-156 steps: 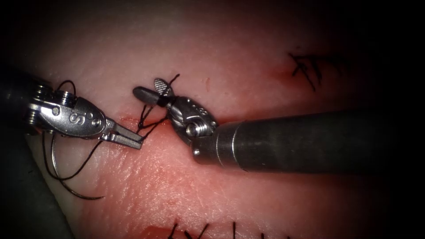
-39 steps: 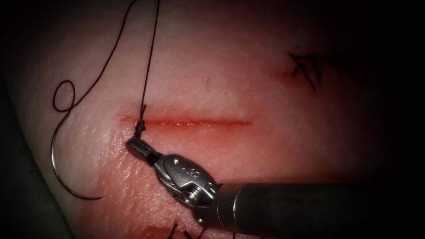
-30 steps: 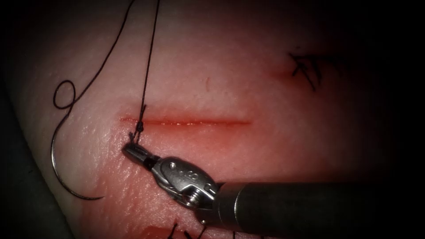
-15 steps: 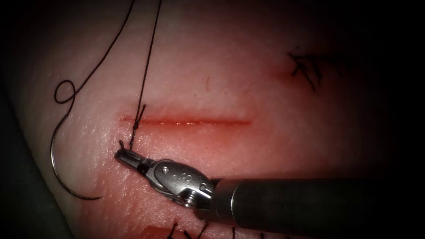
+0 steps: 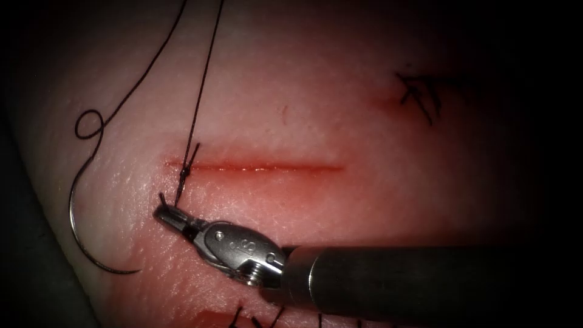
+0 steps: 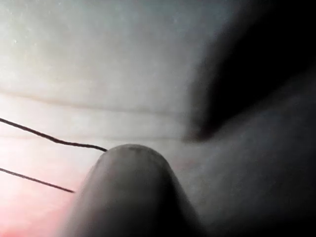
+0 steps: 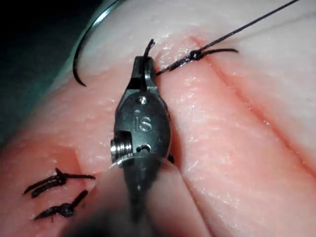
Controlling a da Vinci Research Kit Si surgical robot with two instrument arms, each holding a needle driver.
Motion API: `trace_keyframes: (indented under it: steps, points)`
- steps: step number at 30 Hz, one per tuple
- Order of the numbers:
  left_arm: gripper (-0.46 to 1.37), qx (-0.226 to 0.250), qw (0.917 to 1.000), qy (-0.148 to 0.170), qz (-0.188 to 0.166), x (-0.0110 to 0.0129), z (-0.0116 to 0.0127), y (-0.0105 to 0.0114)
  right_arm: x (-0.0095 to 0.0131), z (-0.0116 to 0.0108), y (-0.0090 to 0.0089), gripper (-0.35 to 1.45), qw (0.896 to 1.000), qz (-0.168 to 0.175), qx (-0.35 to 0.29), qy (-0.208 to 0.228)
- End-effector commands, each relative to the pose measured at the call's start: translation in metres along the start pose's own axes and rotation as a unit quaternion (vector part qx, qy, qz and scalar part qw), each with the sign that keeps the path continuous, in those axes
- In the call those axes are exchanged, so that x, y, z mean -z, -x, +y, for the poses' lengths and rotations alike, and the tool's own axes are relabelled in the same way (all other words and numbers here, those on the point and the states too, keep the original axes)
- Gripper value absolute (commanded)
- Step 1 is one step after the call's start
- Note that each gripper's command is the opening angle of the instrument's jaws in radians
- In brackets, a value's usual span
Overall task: Wound Closure
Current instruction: Pull the right gripper down and the left gripper up to tighten the suture
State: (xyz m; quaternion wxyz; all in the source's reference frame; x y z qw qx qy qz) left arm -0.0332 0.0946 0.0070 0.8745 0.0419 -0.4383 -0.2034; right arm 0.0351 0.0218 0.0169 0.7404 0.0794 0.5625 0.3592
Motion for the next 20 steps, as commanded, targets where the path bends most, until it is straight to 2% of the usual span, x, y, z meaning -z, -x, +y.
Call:
trace_keyframes:
  steps: [1,20]
  points:
    - [-0.35,0.0,1.0,0.005,0.0,0.0,0.0,0.0,0.0002,0.0,-0.0001,-0.35,1.0,0.0,0.002,0.002]
    - [-0.35,0.0,1.0,0.007,0.001,0.0003,-0.0007,-0.0002,0.0,0.0,-0.0002,-0.35,1.0,0.0,0.016,0.002]
